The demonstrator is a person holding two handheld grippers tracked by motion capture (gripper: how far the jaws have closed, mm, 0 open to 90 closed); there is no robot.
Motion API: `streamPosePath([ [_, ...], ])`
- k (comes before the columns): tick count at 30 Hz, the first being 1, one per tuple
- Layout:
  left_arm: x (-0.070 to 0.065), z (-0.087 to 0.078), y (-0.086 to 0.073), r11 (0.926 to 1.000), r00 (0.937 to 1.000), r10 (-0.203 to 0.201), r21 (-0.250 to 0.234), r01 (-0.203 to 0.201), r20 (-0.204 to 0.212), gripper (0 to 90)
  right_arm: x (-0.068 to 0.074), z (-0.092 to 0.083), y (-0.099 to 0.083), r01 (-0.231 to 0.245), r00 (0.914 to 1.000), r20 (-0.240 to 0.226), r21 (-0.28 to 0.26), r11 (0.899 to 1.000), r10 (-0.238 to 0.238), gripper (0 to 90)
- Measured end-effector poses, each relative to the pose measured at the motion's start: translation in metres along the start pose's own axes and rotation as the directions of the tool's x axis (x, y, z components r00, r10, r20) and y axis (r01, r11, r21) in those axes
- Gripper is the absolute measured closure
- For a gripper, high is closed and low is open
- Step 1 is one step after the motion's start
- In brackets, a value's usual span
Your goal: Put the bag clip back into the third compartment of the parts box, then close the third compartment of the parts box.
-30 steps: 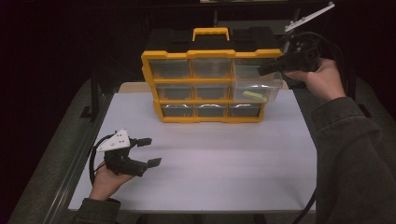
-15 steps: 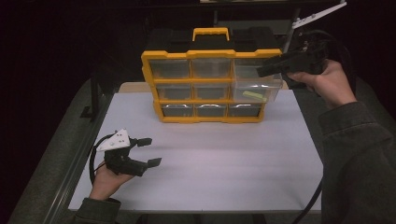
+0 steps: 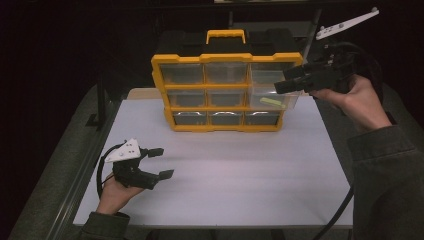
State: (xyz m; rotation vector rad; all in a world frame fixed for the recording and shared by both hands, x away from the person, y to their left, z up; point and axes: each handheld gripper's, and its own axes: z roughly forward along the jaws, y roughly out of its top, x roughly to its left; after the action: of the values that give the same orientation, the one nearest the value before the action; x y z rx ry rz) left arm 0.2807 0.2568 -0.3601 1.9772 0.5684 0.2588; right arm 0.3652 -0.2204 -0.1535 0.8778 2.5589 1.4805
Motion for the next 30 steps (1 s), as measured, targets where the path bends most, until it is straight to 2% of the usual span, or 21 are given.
streamPosePath([
  [3,0.000,0.001,0.000,0.9999,0.9999,-0.011,0.000,0.011,0.002,19.6,0.008,0.000,-0.003,0.011,0.9999,-0.002,0.005,1.000,-0.011,21.5],
  [9,0.001,0.001,-0.001,1.0000,1.0000,-0.007,0.002,0.007,0.001,19.6,0.020,-0.004,-0.010,0.035,0.9994,-0.004,-0.003,0.999,-0.035,22.3],
  [11,0.000,0.002,-0.001,0.9997,0.9997,-0.026,0.000,0.026,0.004,19.6,0.022,-0.004,-0.013,0.044,0.9989,-0.014,-0.003,0.999,-0.044,24.6],
  [17,0.000,0.001,0.000,1.0000,1.0000,-0.009,-0.001,0.009,0.000,19.4,0.030,-0.001,-0.021,0.047,0.9985,-0.026,-0.002,0.999,-0.047,27.1],
  [22,0.000,0.002,-0.001,0.9999,0.9999,-0.015,0.000,0.015,0.001,19.4,0.035,0.002,-0.026,0.064,0.9976,-0.029,0.013,0.998,-0.063,28.9],
  [30,0.001,0.003,-0.001,0.9999,0.9999,-0.012,0.010,0.012,0.006,19.3,0.036,0.009,-0.034,0.076,0.9964,-0.041,0.035,0.997,-0.074,37.8],
])
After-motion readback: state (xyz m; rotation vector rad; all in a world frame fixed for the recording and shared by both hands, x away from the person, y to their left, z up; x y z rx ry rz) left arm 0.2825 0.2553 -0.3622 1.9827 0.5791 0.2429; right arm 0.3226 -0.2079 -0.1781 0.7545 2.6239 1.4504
